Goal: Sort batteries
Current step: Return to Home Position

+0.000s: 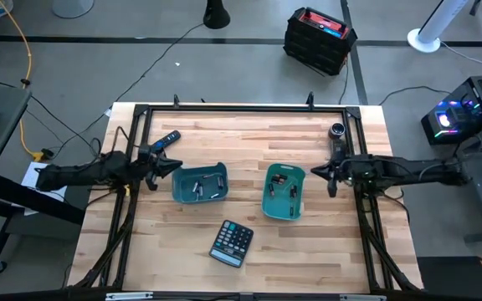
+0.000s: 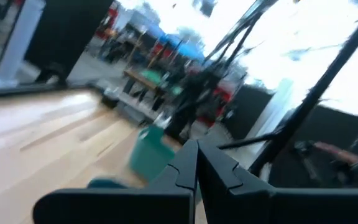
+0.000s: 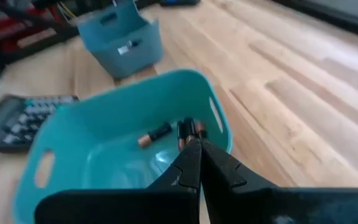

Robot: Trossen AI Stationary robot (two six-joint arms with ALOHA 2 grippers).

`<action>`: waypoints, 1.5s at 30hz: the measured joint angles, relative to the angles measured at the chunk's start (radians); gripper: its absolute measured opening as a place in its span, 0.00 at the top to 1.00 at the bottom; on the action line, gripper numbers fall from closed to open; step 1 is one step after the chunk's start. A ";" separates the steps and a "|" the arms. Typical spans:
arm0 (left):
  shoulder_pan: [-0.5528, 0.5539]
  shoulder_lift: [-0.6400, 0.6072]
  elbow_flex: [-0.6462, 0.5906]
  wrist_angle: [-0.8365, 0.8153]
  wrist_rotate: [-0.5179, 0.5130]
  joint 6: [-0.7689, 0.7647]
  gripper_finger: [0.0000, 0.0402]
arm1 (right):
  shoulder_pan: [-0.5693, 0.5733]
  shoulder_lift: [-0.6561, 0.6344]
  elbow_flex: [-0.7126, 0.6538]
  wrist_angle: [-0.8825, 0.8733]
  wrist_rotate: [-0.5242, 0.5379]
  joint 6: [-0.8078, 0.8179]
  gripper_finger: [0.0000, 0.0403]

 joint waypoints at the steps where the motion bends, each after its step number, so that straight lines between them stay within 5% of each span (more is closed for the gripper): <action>1: 0.007 0.003 -0.001 -0.020 0.000 0.000 1.00 | 0.000 -0.039 0.000 -0.023 0.000 0.000 1.00; 9: 0.011 0.001 -0.002 -0.088 -0.002 0.000 1.00 | -0.003 -0.309 -0.019 -0.078 -0.005 0.000 1.00; 19: 0.011 0.002 -0.002 -0.094 -0.001 0.000 1.00 | -0.007 -0.310 -0.234 0.560 -0.030 0.010 1.00; 45: 0.011 0.005 -0.002 -0.095 0.005 -0.001 1.00 | -0.070 -0.303 -0.235 0.489 -0.032 0.044 1.00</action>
